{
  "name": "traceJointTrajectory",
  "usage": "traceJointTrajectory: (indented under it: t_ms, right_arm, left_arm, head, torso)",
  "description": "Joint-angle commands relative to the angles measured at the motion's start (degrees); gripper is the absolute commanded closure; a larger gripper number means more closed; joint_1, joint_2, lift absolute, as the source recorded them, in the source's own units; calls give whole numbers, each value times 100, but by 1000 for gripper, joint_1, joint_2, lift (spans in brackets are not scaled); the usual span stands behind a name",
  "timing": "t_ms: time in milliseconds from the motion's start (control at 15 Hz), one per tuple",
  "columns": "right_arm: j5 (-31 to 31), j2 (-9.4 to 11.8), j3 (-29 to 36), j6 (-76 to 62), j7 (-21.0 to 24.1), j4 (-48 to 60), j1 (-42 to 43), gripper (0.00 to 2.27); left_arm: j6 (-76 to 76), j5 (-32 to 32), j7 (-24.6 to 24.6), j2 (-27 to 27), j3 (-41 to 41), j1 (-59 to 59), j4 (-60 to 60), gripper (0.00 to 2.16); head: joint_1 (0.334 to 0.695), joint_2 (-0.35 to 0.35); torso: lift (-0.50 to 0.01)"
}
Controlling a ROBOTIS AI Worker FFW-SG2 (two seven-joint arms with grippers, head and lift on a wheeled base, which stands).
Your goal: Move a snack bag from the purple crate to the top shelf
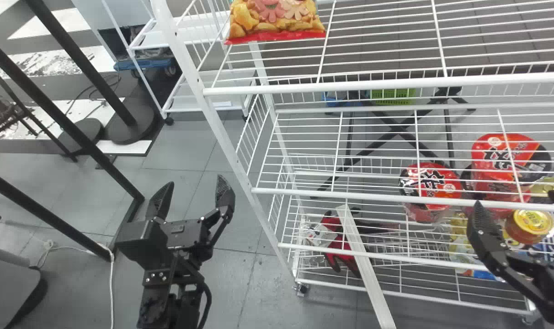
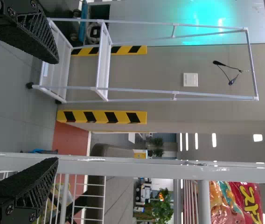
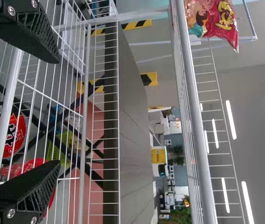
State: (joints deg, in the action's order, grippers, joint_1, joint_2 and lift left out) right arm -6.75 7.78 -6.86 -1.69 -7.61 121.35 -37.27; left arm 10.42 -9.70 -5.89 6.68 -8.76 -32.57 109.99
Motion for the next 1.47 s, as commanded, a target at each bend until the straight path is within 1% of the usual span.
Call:
traceJointTrajectory:
  t_ms: [0, 733, 1400]
  right_arm:
    - [7, 4, 0, -28, 5, 2, -26, 29]
    - [139, 4, -44, -28, 5, 81, -87, 29]
    - [139, -5, -44, -46, 5, 73, -96, 29]
  left_arm:
    - [17, 3, 0, 0, 6, -12, 13, 63]
    - [122, 3, 0, 9, 6, -74, 49, 63]
    - [210, 3, -9, 0, 15, -118, 57, 60]
  head:
    - [695, 293]
    - [695, 299]
    - [695, 301]
  torso:
    - [-294]
    - [-338]
    - [-378]
